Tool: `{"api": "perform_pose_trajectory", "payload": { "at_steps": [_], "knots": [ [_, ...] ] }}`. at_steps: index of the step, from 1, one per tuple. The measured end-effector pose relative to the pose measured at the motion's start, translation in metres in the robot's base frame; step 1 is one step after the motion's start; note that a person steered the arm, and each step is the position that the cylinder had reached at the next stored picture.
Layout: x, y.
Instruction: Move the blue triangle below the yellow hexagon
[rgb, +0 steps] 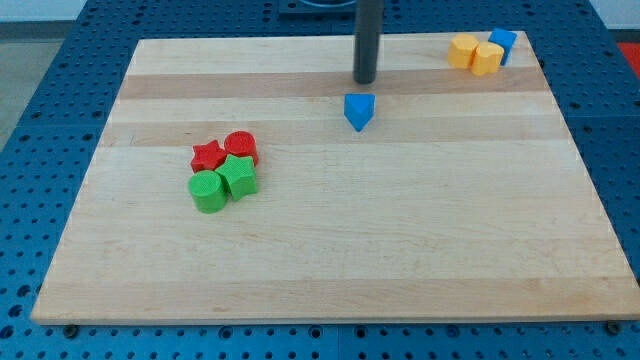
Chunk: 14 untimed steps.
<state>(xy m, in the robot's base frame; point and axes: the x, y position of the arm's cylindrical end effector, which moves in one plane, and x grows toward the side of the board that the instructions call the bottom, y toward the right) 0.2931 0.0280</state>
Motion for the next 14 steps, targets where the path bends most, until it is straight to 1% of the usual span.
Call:
{"api": "perform_pose_trajectory", "payload": {
  "at_steps": [1,2,3,7,10,13,14],
  "knots": [
    [0.021,-0.031],
    [0.047,-0.045],
    [0.068,-0.042],
    [0.069,0.074],
    [0.062,0.104],
    [0.057,0.154],
    [0.049,0.155]
  ]
}}
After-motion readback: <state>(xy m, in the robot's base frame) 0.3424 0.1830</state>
